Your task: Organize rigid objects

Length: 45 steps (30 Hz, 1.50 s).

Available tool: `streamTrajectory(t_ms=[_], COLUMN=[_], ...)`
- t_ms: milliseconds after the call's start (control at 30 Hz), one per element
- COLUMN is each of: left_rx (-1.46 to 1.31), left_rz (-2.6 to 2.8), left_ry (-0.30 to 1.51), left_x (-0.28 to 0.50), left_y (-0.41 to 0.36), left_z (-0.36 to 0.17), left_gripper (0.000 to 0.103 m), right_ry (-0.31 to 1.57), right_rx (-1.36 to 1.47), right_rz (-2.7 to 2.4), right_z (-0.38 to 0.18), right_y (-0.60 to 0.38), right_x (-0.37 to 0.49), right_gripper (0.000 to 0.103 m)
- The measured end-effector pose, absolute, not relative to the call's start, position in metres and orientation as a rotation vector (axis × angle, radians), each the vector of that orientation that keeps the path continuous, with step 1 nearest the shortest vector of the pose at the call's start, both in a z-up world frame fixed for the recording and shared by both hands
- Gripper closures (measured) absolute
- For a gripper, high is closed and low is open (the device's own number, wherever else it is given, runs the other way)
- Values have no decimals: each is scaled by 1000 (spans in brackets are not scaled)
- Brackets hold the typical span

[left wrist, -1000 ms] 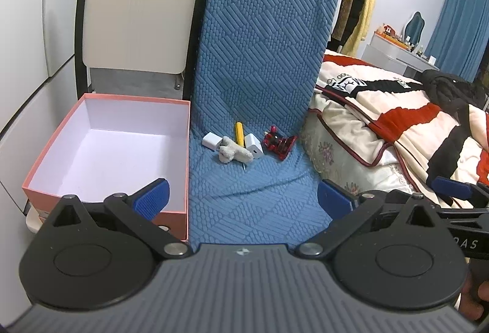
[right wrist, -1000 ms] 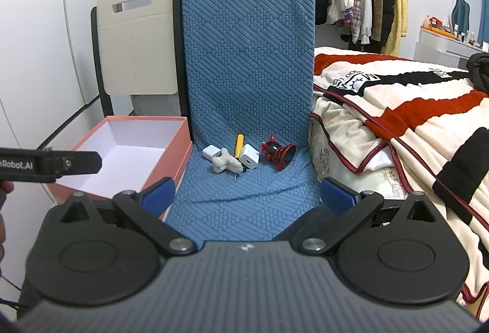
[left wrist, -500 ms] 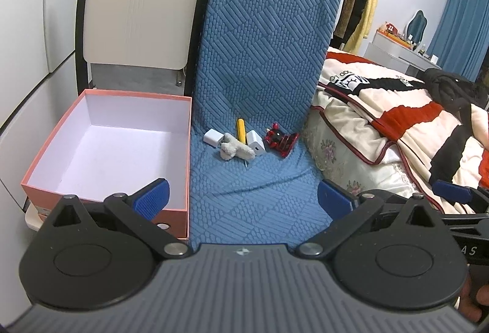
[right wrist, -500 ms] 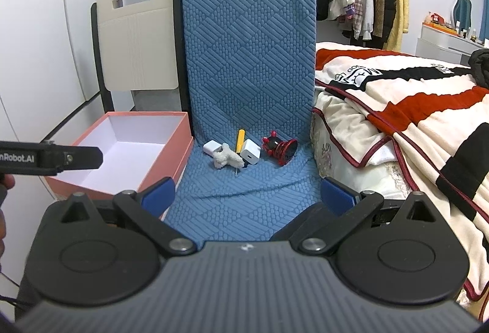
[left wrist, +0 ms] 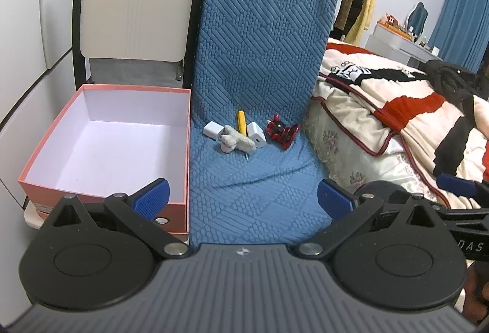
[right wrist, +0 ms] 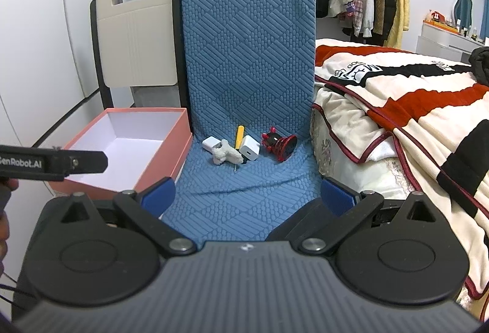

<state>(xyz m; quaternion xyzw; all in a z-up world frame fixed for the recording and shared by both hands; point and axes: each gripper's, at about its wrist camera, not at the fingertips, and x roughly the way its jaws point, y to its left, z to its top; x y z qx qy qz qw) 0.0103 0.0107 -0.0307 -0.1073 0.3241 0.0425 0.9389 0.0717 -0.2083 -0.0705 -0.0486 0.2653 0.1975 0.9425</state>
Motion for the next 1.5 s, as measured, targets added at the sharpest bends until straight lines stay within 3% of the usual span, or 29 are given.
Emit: streamTrajectory(t_ms=[1167,1500], left_rx=[-238,-211], left_rz=[103,87], left_ry=[681,702], left_x=[32,74], left_y=[10,2], left_z=[-50,-74], left_gripper=[0,0], right_ry=[555,566], right_rx=[-102,-63], right_rz=[401,375], right_z=[-82,-102], right_y=[-212,-215], right_x=[85,123], right_gripper=[0,0])
